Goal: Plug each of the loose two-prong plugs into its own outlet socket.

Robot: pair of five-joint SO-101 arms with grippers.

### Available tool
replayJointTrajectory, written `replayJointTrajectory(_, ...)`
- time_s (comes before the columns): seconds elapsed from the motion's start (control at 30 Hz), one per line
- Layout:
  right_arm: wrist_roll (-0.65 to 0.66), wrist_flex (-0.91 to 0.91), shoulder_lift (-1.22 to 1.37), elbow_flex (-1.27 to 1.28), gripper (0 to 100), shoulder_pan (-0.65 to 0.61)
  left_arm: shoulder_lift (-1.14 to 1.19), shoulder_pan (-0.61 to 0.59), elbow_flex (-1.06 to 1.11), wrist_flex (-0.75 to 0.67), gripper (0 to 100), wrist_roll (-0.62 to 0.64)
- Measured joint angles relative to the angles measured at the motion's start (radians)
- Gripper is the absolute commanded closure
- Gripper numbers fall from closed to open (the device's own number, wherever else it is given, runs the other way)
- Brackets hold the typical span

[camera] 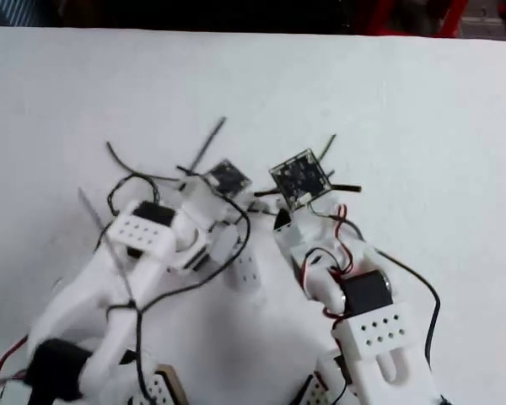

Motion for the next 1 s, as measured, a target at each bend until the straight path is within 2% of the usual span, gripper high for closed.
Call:
replayJointTrajectory(0.17,0.000,0.000,0.000,0.000,98.1,-0.002,-0.140,0.012,0.003,0.000,94,-0.012)
replayJointTrajectory(0.33,0.000,0.000,0.000,0.000,98.1,-0.002,-0.163,0.005,0.026,-0.005,94,-0.060)
replayJointTrajectory(0.4,0.000,0.000,0.000,0.000,98.1,-0.002,-0.158,-0.020,0.051,-0.040,90,-0.066)
replayJointTrajectory(0.53,0.000,0.000,0.000,0.000,98.1,-0.002,-0.091,-0.098,0.087,-0.132,75,-0.071)
replayJointTrajectory(0.73,0.000,0.000,0.000,0.000,98.1,-0.002,-0.035,-0.133,0.089,-0.158,74,-0.071)
replayJointTrajectory(0.87,0.000,0.000,0.000,0.000,98.1,-0.002,-0.087,-0.137,0.089,-0.126,74,-0.071)
replayJointTrajectory(1.0,0.000,0.000,0.000,0.000,98.1,-0.002,-0.241,-0.176,0.089,-0.006,74,-0.071)
